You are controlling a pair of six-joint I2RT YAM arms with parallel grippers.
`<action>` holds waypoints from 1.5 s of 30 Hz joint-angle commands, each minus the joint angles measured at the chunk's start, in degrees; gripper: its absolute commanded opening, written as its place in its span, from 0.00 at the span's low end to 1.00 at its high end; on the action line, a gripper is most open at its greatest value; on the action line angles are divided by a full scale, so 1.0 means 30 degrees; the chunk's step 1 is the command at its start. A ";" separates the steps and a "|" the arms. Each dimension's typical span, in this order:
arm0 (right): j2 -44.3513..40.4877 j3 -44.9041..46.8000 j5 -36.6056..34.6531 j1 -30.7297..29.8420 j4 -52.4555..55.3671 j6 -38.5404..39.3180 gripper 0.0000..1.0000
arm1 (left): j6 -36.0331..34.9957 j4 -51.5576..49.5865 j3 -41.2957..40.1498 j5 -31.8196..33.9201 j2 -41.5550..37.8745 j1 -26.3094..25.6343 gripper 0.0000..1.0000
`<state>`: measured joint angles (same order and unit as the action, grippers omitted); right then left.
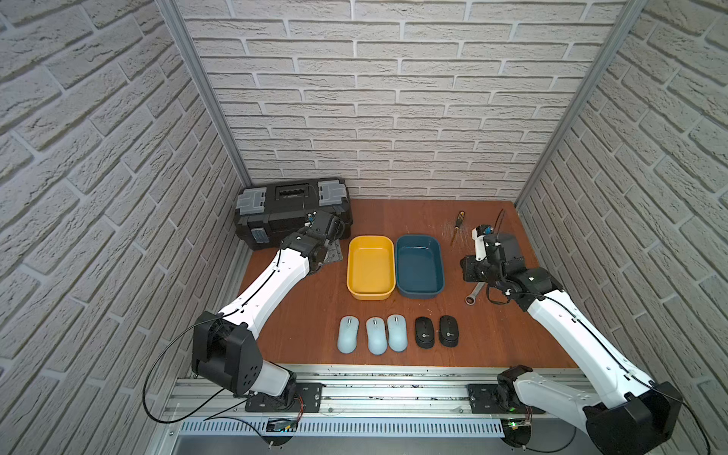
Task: Place the mice by color into the storage box
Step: Pick up the mouse from the center of the board.
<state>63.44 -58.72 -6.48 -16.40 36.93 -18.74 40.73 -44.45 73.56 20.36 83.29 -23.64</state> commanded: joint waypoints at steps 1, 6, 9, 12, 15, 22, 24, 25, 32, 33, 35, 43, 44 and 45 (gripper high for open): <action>-0.0597 0.0144 -0.0388 -0.0154 -0.0949 -0.0149 0.42 | -0.0257 -0.0751 0.0064 0.0696 -0.0091 -0.0089 0.82; -0.0895 -0.0817 -0.0194 -0.0128 -0.0520 0.0456 0.60 | -0.0484 -0.0637 -0.0176 0.0573 -0.0252 -0.0147 0.71; -0.1021 -0.0818 -0.0575 -0.0151 -0.0512 0.0651 0.72 | -0.0871 -0.0143 -0.0605 0.0243 -0.0593 -0.0163 0.57; -0.0711 -0.0796 -0.0438 -0.0171 -0.0084 0.0609 0.74 | -0.0769 0.0090 -0.0960 0.0515 -0.1097 -0.0199 0.59; -0.0502 -0.0686 -0.0176 -0.0237 0.0262 0.0564 0.79 | -0.0656 -0.0065 -0.1081 0.0651 -0.1340 -0.0174 0.91; -0.0911 -0.0111 -0.0867 -0.0333 -0.0414 0.0325 0.79 | -0.0687 0.0178 -0.1613 0.0853 -0.1850 -0.0265 0.98; -0.0804 -0.0079 -0.0987 -0.0333 -0.0320 0.0129 0.80 | -0.0612 0.0196 -0.1739 0.0882 -0.2106 -0.0269 0.98; -0.0736 -0.0011 -0.0952 -0.0348 -0.0194 -0.0024 0.89 | -0.0591 0.0250 -0.1863 0.0905 -0.2247 -0.0265 0.98; -0.0880 0.2074 -0.2707 -0.2790 0.1067 -0.1681 0.94 | -0.0311 0.0533 -0.2786 0.0948 -0.3006 -0.0265 0.96; -0.0848 0.2211 -0.3469 -0.3630 0.1633 -0.2109 0.94 | -0.0343 0.0562 -0.2908 0.0949 -0.3146 -0.0265 0.96; -0.0617 0.2334 -0.4112 -0.4667 0.2880 -0.3354 0.94 | -0.0550 0.0671 -0.3098 0.0955 -0.3363 -0.0268 0.96; 0.0340 0.4312 -0.4635 -0.7990 0.5273 -0.8383 0.91 | -0.1281 0.1130 -0.3481 0.0835 -0.4397 -0.0254 0.97; 0.0526 0.4596 -0.4475 -0.8039 0.5222 -0.8734 0.90 | -0.1216 0.1193 -0.3535 0.0762 -0.4435 -0.0247 0.97; 0.0745 0.4862 -0.4311 -0.8038 0.5093 -0.9065 0.89 | -0.1149 0.1292 -0.3600 0.0685 -0.4442 -0.0262 0.97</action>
<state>64.38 -45.84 -17.98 -39.81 50.00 -39.07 37.91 -42.72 63.99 22.09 70.89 -24.14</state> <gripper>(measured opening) 0.899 0.974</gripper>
